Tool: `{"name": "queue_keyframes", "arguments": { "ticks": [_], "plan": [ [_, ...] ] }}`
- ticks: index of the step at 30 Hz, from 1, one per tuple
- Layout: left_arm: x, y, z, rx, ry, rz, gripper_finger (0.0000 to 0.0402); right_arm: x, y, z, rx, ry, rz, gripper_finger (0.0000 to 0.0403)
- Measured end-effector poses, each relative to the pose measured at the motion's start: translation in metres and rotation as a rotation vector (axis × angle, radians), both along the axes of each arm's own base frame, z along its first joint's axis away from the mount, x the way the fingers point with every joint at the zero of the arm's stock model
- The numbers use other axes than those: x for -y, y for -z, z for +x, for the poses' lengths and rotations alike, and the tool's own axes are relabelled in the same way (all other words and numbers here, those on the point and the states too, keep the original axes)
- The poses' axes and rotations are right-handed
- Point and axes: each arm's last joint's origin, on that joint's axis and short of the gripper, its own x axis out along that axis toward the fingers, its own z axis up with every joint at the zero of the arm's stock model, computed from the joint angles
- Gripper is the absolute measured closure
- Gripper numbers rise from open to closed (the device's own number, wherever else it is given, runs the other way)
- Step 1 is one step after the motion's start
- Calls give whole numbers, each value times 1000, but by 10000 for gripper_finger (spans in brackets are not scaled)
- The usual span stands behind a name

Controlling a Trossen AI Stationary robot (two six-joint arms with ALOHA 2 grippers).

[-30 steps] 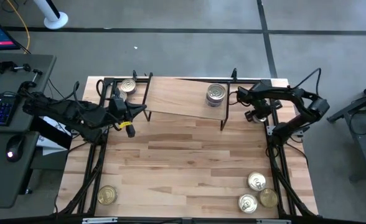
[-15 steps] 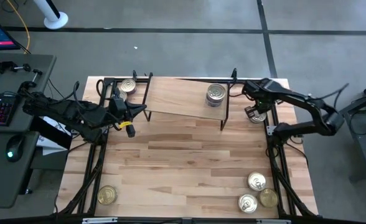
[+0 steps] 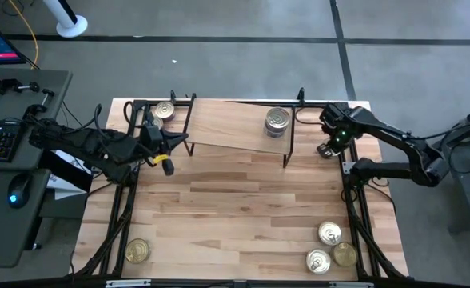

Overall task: Stack canned seafood by type on shelf
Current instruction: Stack the blue tuna can on top of the stacked blue tuna cans on the shelf

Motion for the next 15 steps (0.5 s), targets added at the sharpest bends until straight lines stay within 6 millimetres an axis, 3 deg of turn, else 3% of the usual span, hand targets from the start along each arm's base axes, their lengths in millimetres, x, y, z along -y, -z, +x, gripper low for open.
{"name": "queue_keyframes", "arguments": {
  "ticks": [15],
  "plan": [
    [0, 0, 0, 0, 0, 0, 401, -1, 18, -5, 47, 390, -102, 403]
  ]
}}
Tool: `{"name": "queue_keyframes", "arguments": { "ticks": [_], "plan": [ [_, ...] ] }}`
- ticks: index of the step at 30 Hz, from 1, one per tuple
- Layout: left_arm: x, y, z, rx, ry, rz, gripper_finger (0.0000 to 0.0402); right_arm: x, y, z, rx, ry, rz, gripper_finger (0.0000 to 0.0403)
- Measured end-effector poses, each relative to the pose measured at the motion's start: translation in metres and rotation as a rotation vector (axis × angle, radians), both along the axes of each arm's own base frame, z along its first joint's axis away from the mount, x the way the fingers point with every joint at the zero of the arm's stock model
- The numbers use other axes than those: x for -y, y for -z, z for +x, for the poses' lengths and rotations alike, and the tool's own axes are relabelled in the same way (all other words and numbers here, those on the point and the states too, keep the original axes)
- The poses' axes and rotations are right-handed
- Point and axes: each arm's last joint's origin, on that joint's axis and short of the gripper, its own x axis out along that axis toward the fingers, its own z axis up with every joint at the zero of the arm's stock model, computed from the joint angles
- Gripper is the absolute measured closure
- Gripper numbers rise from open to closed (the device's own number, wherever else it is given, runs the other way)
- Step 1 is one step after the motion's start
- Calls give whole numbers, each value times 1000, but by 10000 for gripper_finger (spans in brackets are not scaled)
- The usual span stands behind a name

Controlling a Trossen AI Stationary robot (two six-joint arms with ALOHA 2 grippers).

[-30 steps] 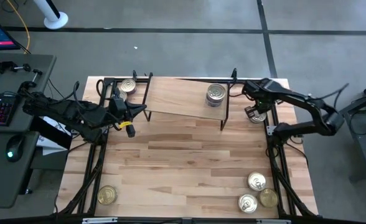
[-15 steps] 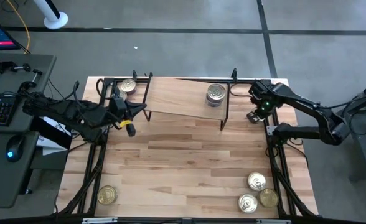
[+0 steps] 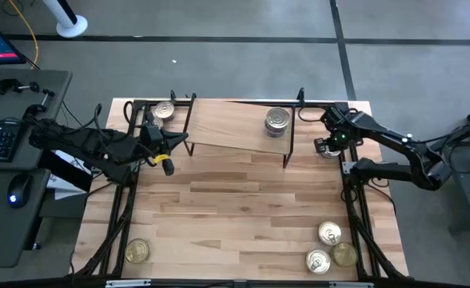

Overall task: Stack canned seafood by type on shelf
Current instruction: Stack the blue tuna can on top of the stacked blue tuna cans on the shelf

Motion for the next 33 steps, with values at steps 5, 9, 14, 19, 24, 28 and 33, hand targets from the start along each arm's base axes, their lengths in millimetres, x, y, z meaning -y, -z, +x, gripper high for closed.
{"name": "queue_keyframes", "arguments": {
  "ticks": [5, 9, 14, 19, 24, 28, 33],
  "plan": [
    [0, 0, 0, 4, -2, -7, 401, -4, 8, -3, -39, 74, 0, 403],
    [0, 0, 0, 4, -2, -8, 401, -9, 12, -3, -47, 86, 24, 403],
    [0, 0, 0, 4, -2, -8, 402, -20, 13, 0, -43, 77, 69, 403],
    [0, 0, 0, 4, -2, -8, 401, -32, 11, 6, 14, 52, 94, 403],
    [0, 0, 0, 4, -2, -8, 401, -41, 11, 15, 48, -50, 113, 403],
    [0, 0, 0, 4, -2, -8, 401, -49, 11, 21, 72, -151, 150, 403],
    [0, 0, 0, 5, -2, -8, 401, -59, 11, 25, 81, -265, 192, 403]
  ]
}}
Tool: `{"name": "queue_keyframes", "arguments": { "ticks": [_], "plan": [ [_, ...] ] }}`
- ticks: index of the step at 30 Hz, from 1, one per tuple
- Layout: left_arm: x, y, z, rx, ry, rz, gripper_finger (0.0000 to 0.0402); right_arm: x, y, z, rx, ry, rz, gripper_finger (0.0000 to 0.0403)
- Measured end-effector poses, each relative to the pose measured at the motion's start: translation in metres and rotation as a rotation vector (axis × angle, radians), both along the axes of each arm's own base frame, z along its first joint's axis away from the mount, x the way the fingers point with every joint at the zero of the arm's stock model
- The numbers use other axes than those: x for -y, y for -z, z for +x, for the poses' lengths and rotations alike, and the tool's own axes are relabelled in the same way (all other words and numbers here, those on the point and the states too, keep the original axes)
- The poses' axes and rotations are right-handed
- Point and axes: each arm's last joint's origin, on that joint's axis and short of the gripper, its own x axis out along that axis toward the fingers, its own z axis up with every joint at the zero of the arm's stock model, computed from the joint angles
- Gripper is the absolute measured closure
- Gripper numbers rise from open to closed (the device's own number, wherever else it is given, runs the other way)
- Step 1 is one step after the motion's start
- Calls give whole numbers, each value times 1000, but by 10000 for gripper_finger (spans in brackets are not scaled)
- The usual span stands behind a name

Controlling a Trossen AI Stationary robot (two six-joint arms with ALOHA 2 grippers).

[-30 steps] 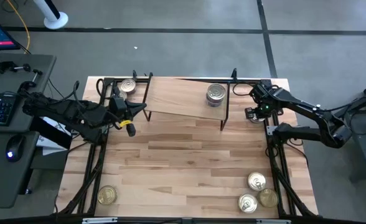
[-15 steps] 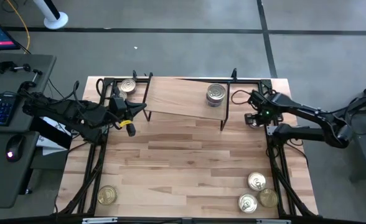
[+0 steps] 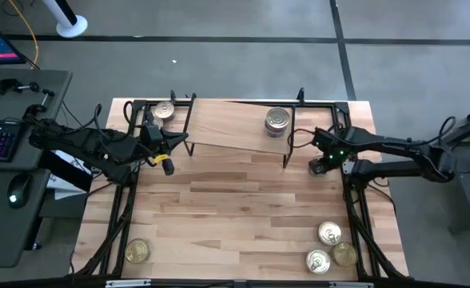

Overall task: Stack canned seafood by type on shelf
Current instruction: Stack the blue tuna can on top of the stacked blue tuna cans on the shelf

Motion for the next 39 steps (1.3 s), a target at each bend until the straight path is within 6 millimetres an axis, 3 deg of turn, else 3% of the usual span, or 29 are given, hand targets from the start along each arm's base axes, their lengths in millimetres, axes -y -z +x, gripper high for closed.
{"name": "queue_keyframes", "arguments": {
  "ticks": [12, 30, 39],
  "plan": [
    [0, 0, 0, 0, 0, 0, 401, -19, 0, 6, 9, -178, 29, 403],
    [0, 0, 0, -2, 0, 2, 401, -52, -1, 11, 76, -446, 240, 403],
    [0, 0, 0, -10, 4, 16, 401, -65, -3, 10, 77, -563, 227, 403]
  ]
}}
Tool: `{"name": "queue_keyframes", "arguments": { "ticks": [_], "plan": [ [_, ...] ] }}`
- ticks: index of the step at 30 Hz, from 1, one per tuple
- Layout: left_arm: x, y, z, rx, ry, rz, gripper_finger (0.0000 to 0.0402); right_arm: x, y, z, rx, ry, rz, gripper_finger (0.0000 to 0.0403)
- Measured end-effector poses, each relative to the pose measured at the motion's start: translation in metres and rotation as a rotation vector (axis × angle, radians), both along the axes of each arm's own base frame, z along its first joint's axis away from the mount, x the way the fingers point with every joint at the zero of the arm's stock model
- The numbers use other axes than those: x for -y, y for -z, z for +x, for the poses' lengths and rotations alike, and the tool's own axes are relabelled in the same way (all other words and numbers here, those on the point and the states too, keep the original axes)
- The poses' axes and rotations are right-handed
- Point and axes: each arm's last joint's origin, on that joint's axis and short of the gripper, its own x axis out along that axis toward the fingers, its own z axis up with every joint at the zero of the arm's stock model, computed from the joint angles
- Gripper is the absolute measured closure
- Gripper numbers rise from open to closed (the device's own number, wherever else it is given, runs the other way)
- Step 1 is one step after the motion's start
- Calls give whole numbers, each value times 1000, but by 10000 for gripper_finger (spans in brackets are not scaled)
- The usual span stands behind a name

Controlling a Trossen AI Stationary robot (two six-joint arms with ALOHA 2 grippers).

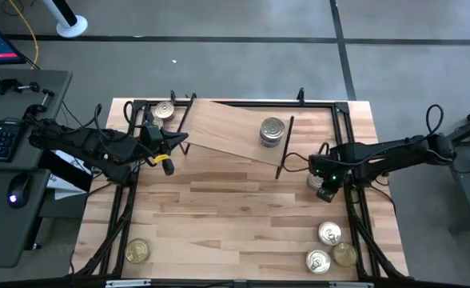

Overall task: Stack canned seafood by type on shelf
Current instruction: Stack the blue tuna can on top of the stacked blue tuna cans on the shelf

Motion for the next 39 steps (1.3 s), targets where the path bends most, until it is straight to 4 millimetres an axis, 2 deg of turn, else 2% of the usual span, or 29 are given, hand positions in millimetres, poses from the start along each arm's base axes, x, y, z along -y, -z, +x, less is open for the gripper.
{"name": "queue_keyframes", "arguments": {
  "ticks": [3, 8, 15, 20, 25, 33, 36, 39],
  "plan": [
    [0, 0, 0, -15, 7, 28, 401, -2, -7, 0, 14, -50, -72, 403],
    [0, 0, 0, -16, 7, 28, 401, 0, -11, 3, 55, 17, -321, 403],
    [0, 0, 0, -15, 7, 28, 401, 0, -8, 6, 83, 103, -469, 403],
    [0, 0, 0, -16, 7, 28, 401, -2, 5, 0, 48, 139, -468, 403],
    [0, 0, 0, -16, 7, 29, 402, -8, 8, 0, 66, 146, -462, 403],
    [0, 0, 0, -4, 3, 12, 402, -29, 7, 7, 150, 68, -254, 403],
    [1, 0, 9, 33, 39, -57, 401, -38, 6, 12, 222, 41, -223, 403],
    [4, 11, 28, -61, 204, -57, 401, -45, 7, 18, 276, 17, -211, 403]
  ]
}}
